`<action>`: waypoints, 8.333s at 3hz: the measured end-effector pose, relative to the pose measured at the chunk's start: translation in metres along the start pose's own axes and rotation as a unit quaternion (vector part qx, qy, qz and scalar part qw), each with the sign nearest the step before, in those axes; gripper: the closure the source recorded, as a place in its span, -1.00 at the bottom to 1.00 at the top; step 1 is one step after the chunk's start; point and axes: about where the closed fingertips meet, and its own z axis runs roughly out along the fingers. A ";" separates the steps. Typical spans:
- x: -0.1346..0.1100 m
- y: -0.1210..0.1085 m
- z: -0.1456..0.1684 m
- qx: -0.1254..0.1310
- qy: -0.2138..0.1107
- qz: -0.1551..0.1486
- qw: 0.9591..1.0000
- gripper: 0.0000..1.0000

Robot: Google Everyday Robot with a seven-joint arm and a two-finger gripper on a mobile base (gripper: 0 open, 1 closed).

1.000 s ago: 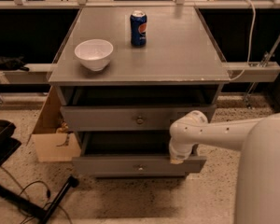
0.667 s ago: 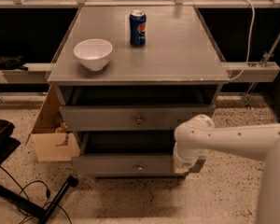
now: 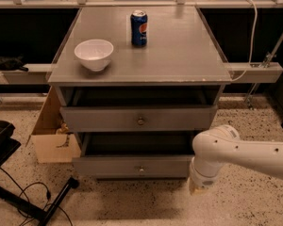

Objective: Open middle drawer

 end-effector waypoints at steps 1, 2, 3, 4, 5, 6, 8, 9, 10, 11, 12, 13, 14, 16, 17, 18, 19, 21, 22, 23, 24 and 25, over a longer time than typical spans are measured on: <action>-0.021 -0.044 0.002 0.053 -0.015 -0.019 0.998 -0.31; -0.036 -0.087 0.003 0.095 -0.015 -0.028 0.995 -0.77; -0.046 -0.120 0.013 0.116 -0.002 -0.020 0.993 -1.00; -0.059 -0.165 0.074 0.104 -0.016 0.015 0.994 -1.00; -0.060 -0.167 0.077 0.102 -0.021 0.011 0.994 -1.00; -0.054 -0.154 0.094 0.076 -0.031 0.020 0.996 -0.62; -0.045 -0.119 0.096 0.040 -0.041 0.036 0.998 0.31; -0.042 -0.106 0.086 0.038 -0.037 0.034 0.998 0.77; -0.042 -0.106 0.086 0.038 -0.037 0.034 0.998 1.00; -0.037 -0.091 0.083 0.024 -0.032 0.034 0.999 1.00; -0.037 -0.091 0.083 0.024 -0.032 0.034 0.999 1.00; -0.035 -0.078 0.081 0.007 -0.032 0.028 0.999 1.00; -0.035 -0.074 0.081 0.002 -0.032 0.026 0.999 1.00; -0.033 -0.060 0.079 -0.020 -0.035 0.014 0.999 1.00; -0.033 -0.053 0.078 -0.030 -0.036 0.006 0.999 1.00; -0.033 -0.044 0.078 -0.047 -0.040 -0.007 0.998 1.00; -0.036 -0.032 0.078 -0.067 -0.054 -0.011 0.996 1.00; -0.037 -0.024 0.075 -0.080 -0.061 -0.017 0.995 1.00; -0.036 -0.020 0.070 -0.088 -0.064 -0.020 0.994 1.00; -0.036 -0.024 0.070 -0.088 -0.064 -0.020 0.994 1.00; -0.035 -0.021 0.068 -0.093 -0.066 -0.023 0.993 1.00; -0.034 -0.021 0.066 -0.096 -0.068 -0.024 0.993 1.00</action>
Offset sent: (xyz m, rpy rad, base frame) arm 0.1419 0.0632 -0.0107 0.0435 -0.3108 0.0501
